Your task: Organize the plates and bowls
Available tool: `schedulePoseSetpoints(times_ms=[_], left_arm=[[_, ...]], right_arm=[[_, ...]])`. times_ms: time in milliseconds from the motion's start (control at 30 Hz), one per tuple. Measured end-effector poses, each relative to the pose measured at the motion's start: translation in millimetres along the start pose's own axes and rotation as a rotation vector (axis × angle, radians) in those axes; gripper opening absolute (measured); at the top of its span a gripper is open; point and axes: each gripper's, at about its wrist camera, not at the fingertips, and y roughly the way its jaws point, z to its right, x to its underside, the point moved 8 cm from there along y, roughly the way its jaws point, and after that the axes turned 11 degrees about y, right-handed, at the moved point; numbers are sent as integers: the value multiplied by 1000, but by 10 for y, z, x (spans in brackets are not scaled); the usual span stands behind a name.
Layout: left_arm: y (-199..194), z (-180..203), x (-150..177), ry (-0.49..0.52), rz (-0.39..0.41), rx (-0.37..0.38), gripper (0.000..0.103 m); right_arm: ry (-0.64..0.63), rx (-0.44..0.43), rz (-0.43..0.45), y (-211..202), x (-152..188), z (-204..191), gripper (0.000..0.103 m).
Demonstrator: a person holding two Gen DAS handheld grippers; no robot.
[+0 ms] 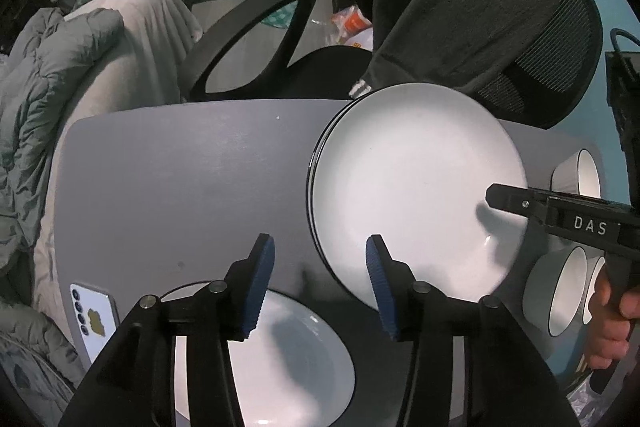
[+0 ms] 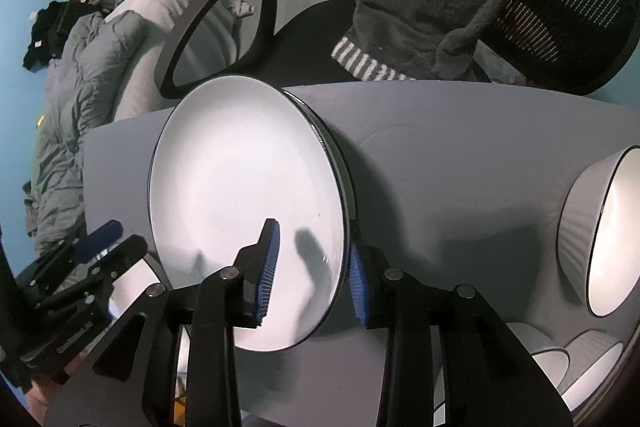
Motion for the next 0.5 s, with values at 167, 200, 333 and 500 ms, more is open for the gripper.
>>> schedulePoseSetpoints(times_ms=[167, 200, 333, 500], left_arm=[[-94, -12, 106, -6, 12, 4, 49], [-117, -15, 131, -6, 16, 5, 49], [-212, -33, 221, 3, 30, -3, 53], [-322, -151, 396, 6, 47, -21, 59]], right_arm=[[-6, 12, 35, -69, -12, 5, 45], [-6, 12, 35, -69, -9, 9, 45], [-15, 14, 57, -143, 37, -4, 45], [-56, 19, 91, -279, 193, -78, 56]])
